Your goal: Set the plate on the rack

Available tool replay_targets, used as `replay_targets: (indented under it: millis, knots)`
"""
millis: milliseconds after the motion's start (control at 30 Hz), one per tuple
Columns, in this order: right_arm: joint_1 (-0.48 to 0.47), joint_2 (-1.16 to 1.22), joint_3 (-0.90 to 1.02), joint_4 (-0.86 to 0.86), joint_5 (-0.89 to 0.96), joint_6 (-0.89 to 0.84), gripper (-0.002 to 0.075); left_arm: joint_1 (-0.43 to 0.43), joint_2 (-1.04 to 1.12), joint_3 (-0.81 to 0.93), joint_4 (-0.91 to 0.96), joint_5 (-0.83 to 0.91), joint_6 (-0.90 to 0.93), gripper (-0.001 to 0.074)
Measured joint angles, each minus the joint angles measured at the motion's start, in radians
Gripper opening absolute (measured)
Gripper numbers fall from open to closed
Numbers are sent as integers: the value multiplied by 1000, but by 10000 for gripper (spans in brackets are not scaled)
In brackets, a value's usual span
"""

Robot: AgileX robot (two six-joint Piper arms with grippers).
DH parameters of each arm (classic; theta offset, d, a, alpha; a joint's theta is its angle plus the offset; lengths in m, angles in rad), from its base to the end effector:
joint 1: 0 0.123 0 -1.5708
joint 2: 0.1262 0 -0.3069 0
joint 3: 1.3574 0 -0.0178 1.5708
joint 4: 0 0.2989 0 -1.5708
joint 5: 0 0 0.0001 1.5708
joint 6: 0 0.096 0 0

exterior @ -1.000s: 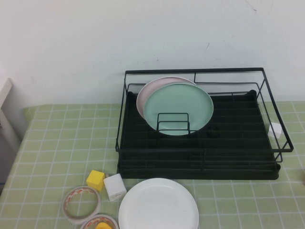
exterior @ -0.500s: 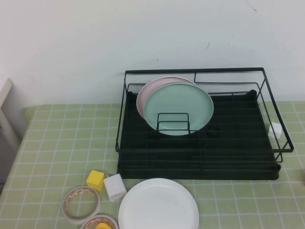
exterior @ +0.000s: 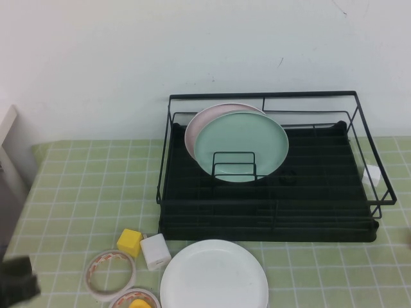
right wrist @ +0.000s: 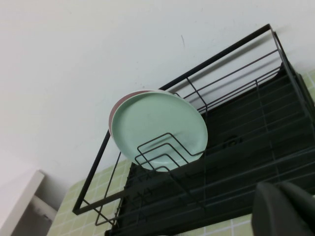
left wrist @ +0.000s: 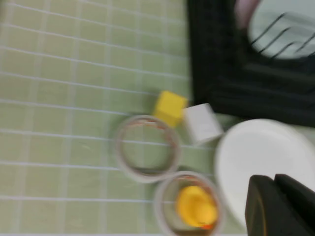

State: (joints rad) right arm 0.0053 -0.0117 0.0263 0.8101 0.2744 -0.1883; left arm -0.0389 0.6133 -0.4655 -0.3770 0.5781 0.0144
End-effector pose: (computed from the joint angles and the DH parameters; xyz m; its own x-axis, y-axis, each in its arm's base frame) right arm 0.0853 0.0194 0.1862 -0.2113 0.5548 -0.8047 -0.0975 0.8073 0.5821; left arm 0.1491 -0.0252 0.2759 -0.6039 -0.2716 -0.7494 0.0226 0.9339 -0.3567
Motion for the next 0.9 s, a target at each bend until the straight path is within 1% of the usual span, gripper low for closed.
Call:
replay_targets:
  millis: [167,267,533,633,667,733,900]
  knots:
    - [0,0,0,0,0,-13,8,-10,259,-136,62,21,53,-1]
    - [0,0,0,0,-2,-15,8,-60,394,-203,69,36,64,-1]
    - [0,0,0,0,-4,-27,8,-309,643,-304,82,-24,57,-1]
    - [0,0,0,0,-4,-33,8,-381,753,-337,111,-30,40,11]
    - [0,0,0,0,-4,-34,8,-400,784,-347,118,-27,29,25]
    - [0,0,0,0,-4,-36,8,-421,864,-381,121,-9,3,90]
    - [0,0,0,0,-4,-37,8,-430,1038,-460,112,13,-14,357]
